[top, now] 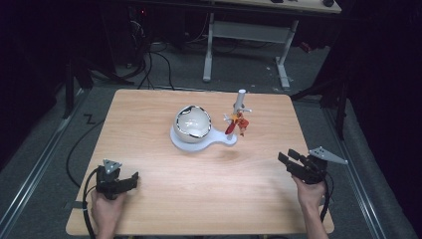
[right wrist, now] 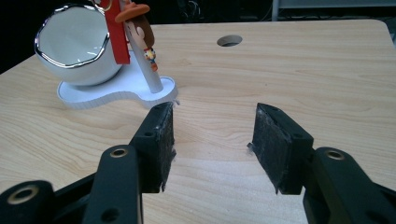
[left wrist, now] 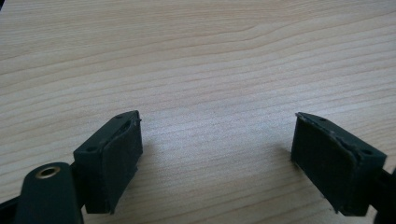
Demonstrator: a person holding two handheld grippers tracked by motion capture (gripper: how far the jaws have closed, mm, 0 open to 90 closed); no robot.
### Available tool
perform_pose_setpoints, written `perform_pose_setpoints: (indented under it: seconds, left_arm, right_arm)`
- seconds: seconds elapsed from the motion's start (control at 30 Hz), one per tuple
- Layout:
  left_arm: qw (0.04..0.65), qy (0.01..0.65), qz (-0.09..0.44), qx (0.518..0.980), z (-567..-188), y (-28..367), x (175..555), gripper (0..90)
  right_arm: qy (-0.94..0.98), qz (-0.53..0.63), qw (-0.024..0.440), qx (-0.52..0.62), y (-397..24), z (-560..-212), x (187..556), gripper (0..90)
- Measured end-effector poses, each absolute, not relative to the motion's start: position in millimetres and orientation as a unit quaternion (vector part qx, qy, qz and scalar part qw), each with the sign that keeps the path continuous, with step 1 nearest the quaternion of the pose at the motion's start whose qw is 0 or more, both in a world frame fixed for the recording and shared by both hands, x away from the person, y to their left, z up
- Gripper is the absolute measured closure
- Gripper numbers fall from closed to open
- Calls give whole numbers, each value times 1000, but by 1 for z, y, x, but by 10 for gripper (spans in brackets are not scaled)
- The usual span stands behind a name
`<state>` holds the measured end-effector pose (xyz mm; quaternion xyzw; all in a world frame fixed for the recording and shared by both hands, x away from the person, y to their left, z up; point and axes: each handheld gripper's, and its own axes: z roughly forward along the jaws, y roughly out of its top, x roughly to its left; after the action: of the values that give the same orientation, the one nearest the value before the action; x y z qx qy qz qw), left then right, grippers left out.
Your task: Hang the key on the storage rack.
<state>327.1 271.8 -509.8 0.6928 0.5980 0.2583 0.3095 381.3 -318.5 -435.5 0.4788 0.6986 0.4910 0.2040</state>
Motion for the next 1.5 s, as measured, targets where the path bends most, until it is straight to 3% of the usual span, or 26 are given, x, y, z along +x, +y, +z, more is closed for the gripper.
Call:
perform_pose_setpoints:
  seconds: [1.5]
  left_arm:
    - [310,598,258,693,-510,272,327,170]
  right_arm:
    - [732,412,214,498,-298,-485,395,506]
